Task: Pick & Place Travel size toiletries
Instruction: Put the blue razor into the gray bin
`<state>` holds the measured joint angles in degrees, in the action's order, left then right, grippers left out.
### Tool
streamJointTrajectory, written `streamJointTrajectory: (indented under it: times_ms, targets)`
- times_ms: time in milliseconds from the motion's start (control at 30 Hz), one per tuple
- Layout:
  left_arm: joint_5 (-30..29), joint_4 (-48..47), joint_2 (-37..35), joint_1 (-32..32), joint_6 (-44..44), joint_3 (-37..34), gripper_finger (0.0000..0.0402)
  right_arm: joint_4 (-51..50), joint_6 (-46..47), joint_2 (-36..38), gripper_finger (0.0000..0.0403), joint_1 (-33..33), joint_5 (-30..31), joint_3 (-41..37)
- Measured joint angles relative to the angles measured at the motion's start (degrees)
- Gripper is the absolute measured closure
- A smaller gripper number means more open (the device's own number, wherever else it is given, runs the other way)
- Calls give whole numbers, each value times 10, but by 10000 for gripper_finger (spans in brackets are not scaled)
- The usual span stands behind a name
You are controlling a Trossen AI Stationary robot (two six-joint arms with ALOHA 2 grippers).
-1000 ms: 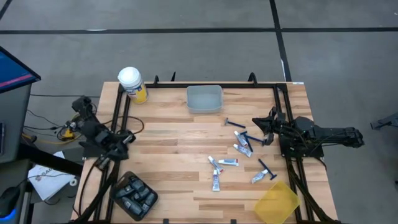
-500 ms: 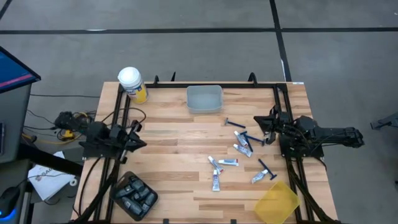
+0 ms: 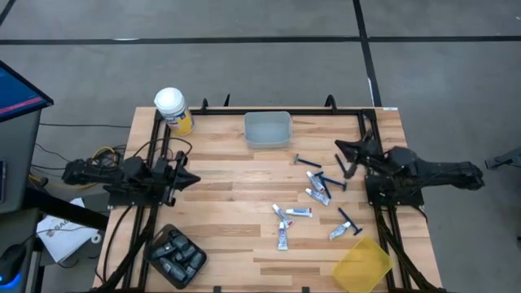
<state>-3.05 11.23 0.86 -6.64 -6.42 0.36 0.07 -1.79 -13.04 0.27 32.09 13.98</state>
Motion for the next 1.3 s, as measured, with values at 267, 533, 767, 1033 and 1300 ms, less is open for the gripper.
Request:
streamJointTrajectory:
  times_ms: [267, 533, 767, 1033, 1300]
  targets:
    - [0, -2, 9, 11, 0, 0, 394, -189, 108, -265, 403, -10, 44, 183]
    - [0, -1, 39, 11, -19, 0, 394, -343, 136, -501, 355, -57, -44, 333]
    - [-1, 2, 69, 11, -20, 0, 394, -353, 129, -611, 217, -97, -211, 362]
    - [-3, 62, 71, 11, -15, 0, 394, -341, 73, -693, 139, -119, -221, 362]
    - [-21, 68, 71, 11, 7, 0, 394, -328, 68, -755, 138, -151, -249, 362]
